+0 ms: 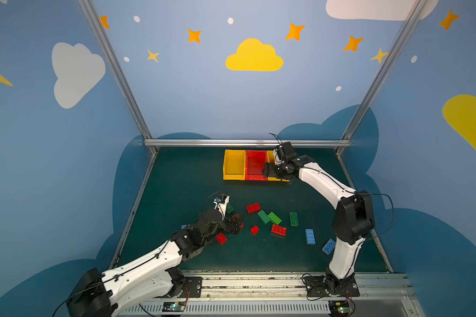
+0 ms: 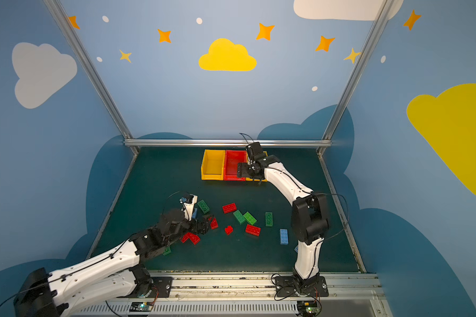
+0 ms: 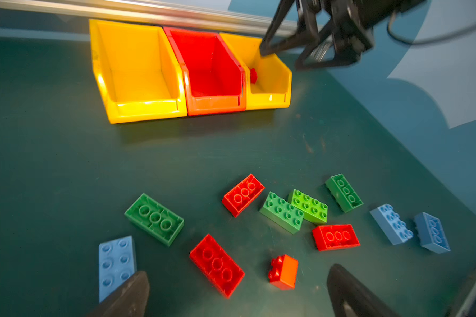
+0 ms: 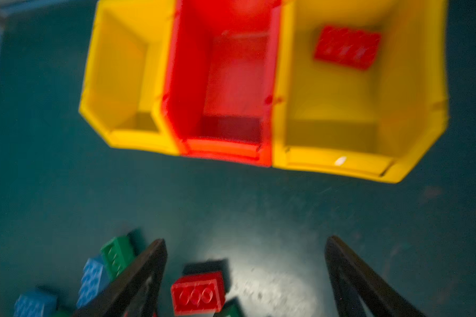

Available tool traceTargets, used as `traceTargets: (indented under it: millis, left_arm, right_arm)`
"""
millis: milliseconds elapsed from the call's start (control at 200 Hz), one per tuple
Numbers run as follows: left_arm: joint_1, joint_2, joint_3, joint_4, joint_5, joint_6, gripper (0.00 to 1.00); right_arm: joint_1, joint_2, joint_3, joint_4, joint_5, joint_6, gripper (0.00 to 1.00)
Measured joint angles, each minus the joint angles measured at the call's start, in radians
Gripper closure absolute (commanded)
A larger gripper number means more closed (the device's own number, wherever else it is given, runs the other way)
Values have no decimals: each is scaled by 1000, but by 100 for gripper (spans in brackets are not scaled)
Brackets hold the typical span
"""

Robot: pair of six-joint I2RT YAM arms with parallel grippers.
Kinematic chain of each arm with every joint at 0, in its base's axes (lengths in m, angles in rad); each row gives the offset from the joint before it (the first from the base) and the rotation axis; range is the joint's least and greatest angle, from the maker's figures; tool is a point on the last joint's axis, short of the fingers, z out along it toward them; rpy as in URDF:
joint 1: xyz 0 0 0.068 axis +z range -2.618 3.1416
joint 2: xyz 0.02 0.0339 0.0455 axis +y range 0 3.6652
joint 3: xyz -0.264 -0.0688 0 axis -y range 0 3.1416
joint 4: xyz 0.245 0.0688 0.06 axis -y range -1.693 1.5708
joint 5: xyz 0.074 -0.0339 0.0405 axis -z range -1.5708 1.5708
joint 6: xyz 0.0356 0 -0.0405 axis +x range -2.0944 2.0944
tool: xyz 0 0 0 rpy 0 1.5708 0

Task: Sort the legos into containers by color
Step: 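Move the right gripper back to the bricks and grasp another red brick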

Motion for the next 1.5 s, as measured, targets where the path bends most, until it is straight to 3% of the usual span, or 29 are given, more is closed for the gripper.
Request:
traceTargets:
  millis: [205,475,871,1156,1502]
  left_arm:
    - [-27,-245,-77,-122,-53,-64,0]
    - [-29,-449,-140,-227,-95,-134,0]
    - [-29,-491,-165,-282,-119,-171,0]
    - [-29,-490,-170,-280,-126,-171,0]
    - [-29,-483,-172,-273,-141,-166,0]
  right_arm:
    - [121,-29,-223,23,-48,-21,10]
    - [200,10,-201,18,-34,-45,9]
    - [284,164,-111,-33,44,-62,9]
    - [292,191,-108,-50,87,-39,21]
    - [282,206,-84,-66,107,-16,21]
